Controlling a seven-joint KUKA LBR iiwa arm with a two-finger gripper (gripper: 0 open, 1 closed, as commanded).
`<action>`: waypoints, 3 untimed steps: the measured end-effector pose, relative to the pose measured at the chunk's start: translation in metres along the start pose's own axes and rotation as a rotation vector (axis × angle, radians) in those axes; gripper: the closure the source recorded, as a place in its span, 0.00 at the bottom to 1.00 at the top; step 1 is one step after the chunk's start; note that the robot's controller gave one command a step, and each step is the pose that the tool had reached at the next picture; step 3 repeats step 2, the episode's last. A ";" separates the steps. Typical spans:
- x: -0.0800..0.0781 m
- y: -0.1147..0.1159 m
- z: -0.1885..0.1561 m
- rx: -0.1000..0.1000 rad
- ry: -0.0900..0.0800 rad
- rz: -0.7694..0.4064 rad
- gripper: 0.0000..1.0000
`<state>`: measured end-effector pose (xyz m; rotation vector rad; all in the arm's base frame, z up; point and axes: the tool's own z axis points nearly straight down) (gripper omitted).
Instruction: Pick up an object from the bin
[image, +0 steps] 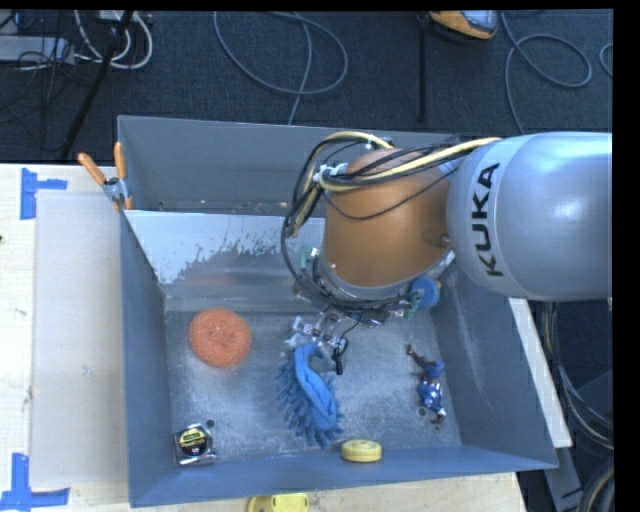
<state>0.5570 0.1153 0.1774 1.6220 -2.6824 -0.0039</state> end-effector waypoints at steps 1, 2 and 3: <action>0.010 -0.016 0.008 0.015 -0.017 -0.045 1.00; 0.020 -0.018 0.009 -0.009 0.006 -0.024 1.00; 0.020 -0.018 0.009 -0.009 0.006 -0.024 1.00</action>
Offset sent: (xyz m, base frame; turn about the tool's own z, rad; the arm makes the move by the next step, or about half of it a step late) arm 0.0087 0.0186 0.0952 -0.0027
